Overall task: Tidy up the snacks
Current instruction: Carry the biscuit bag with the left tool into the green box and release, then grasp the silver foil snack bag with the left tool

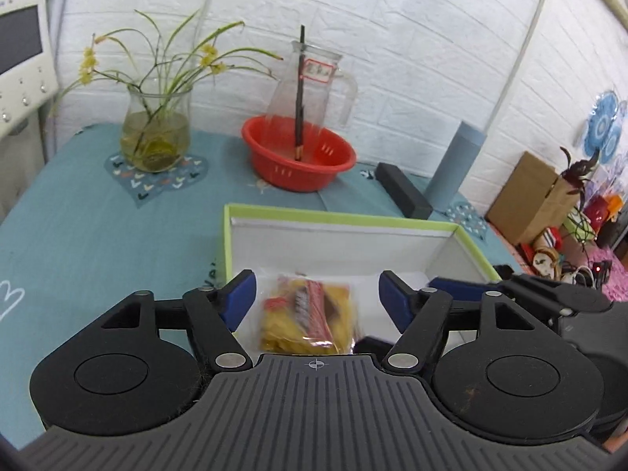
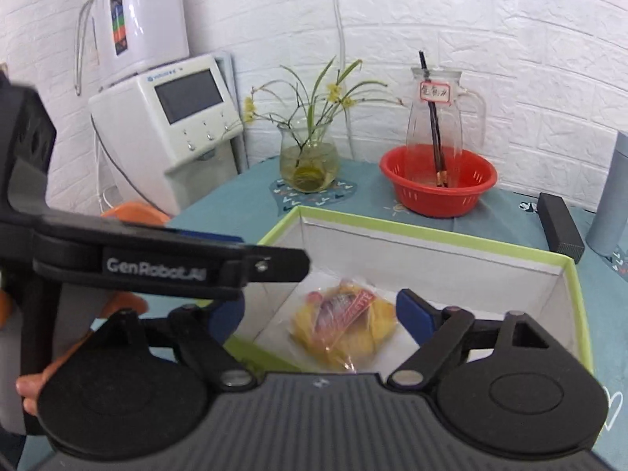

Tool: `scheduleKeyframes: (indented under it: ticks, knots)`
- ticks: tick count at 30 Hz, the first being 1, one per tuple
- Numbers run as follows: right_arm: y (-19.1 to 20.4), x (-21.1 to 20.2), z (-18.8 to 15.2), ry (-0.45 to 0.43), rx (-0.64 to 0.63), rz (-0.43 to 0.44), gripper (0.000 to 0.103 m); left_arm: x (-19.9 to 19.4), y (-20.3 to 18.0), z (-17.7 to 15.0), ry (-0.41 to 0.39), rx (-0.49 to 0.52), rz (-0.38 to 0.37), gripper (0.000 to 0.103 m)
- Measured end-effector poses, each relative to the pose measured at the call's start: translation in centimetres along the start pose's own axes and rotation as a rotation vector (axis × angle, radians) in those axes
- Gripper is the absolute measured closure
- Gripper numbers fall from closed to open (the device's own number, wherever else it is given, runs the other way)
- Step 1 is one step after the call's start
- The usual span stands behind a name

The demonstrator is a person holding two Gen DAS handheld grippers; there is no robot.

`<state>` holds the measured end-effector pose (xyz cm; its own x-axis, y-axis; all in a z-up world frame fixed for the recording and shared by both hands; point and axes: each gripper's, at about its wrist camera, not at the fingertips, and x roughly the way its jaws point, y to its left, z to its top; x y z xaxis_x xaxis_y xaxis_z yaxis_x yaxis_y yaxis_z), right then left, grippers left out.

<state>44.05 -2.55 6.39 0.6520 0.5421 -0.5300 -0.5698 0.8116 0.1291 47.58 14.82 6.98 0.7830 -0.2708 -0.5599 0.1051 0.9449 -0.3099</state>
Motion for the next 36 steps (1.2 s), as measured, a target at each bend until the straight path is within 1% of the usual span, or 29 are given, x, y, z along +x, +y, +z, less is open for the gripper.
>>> scheduleKeyframes:
  ticks: [3,5,7,9,11,15,17,19,21,24,26,31,33,34,35,36]
  knots:
    - [0.4,-4.2,-1.8,-0.05,-0.028,-0.025,0.01,-2.6,-0.8,-2.0,-0.015,-0.001,-0.024,0.037]
    - [0.7,-7.4,-3.5,-0.077,-0.022,-0.035,0.01,-4.6,-2.1,-3.6,-0.011,-0.003,-0.065,0.035]
    - [0.7,-10.9,-6.0,-0.095,0.005,-0.04,0.01,-6.5,-3.7,-5.4,-0.005,0.002,-0.113,0.032]
    - [0.5,-14.3,-8.9,-0.108,0.045,-0.065,0.01,-8.0,-5.6,-7.6,0.001,0.021,-0.159,0.029]
    - [0.3,-17.4,-12.1,-0.12,0.098,-0.116,0.01,-9.5,-7.8,-10.1,0.017,0.042,-0.212,0.029]
    - [-0.3,-22.6,-18.8,-0.135,0.218,-0.258,0.01,-10.7,-11.5,-14.9,0.069,0.06,-0.303,0.028]
    - [-0.7,-24.5,-21.6,-0.136,0.294,-0.294,0.01,-10.7,-13.2,-16.9,0.112,0.048,-0.354,0.028]
    - [-0.9,-25.4,-23.6,-0.121,0.33,-0.297,0.01,-10.2,-14.7,-18.2,0.157,0.038,-0.386,0.028]
    - [-1.1,-25.7,-24.8,-0.109,0.343,-0.307,0.01,-9.6,-16.4,-19.1,0.197,0.049,-0.396,0.029]
    - [-1.4,-25.2,-25.3,-0.1,0.32,-0.304,0.01,-8.9,-18.5,-19.6,0.224,0.083,-0.392,0.029]
    - [-1.7,-24.5,-25.1,-0.098,0.31,-0.286,0.01,-8.5,-19.4,-20.0,0.236,0.104,-0.376,0.029]
    - [-3.0,-22.4,-25.6,-0.07,0.315,-0.24,0.01,-6.9,-20.5,-20.9,0.286,0.123,-0.35,0.03]
    - [-3.3,-21.9,-25.8,-0.07,0.328,-0.217,0.011,-6.3,-20.7,-21.3,0.308,0.123,-0.356,0.035]
    - [-3.3,-21.7,-25.8,-0.068,0.33,-0.206,0.015,-6.0,-20.6,-21.5,0.321,0.123,-0.369,0.036]
    - [-3.4,-21.4,-26.0,-0.06,0.336,-0.191,0.031,-5.6,-20.5,-21.6,0.343,0.113,-0.394,0.048]
    - [-3.5,-21.3,-26.1,-0.057,0.349,-0.183,0.031,-5.3,-20.3,-21.8,0.367,0.095,-0.423,0.057]
